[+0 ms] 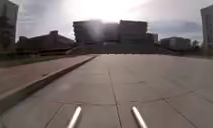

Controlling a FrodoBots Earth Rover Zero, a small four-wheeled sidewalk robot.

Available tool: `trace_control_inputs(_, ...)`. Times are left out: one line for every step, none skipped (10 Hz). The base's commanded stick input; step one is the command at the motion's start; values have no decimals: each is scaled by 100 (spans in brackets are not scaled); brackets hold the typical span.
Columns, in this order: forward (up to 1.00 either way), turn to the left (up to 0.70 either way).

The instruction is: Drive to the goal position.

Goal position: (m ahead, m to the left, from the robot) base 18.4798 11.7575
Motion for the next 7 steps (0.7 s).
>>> trace_control_inputs(100,0)
trace_control_inputs(100,0)
trace_control_inputs(100,0)
trace_control_inputs(100,0)
trace_control_inputs(100,0)
trace_control_inputs(100,0)
trace_control_inputs(100,0)
